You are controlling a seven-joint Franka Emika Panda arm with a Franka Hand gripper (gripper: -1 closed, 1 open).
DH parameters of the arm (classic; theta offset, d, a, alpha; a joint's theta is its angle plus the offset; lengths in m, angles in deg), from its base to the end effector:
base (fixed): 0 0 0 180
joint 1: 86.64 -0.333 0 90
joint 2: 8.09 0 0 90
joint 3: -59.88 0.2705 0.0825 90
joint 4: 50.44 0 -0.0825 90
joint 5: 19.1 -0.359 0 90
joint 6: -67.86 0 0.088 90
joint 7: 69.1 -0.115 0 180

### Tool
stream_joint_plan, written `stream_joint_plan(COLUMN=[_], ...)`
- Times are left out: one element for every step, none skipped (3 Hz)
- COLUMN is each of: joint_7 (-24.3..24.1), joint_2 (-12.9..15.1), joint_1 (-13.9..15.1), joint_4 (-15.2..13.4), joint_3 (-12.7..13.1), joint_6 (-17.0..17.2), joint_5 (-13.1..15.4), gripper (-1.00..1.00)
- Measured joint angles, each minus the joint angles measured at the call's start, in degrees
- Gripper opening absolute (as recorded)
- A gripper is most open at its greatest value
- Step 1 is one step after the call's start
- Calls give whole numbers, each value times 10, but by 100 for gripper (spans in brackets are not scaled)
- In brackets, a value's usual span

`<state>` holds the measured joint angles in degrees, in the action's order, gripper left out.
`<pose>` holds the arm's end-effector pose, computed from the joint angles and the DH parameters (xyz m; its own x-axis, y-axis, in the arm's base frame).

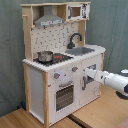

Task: Play with the kitchen

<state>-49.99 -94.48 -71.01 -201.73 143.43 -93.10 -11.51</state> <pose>0.2182 0.3865 0.3690 0.1012 0.9382 -0.3310 0.0356 0.3290 0.9436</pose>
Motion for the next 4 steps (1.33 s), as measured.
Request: stream_joint_plan(joint_7=[-11,-45,-87,-106], joint_2=[5,7,7,7], joint_1=[16,32,57,91], joint_4=[-39,-64,-76,-76], joint_3=[-17,-8,10,14], joint_6=[-35,-74,-111,-153], joint_5=[5,5,5,4], gripper=[100,100,100,100])
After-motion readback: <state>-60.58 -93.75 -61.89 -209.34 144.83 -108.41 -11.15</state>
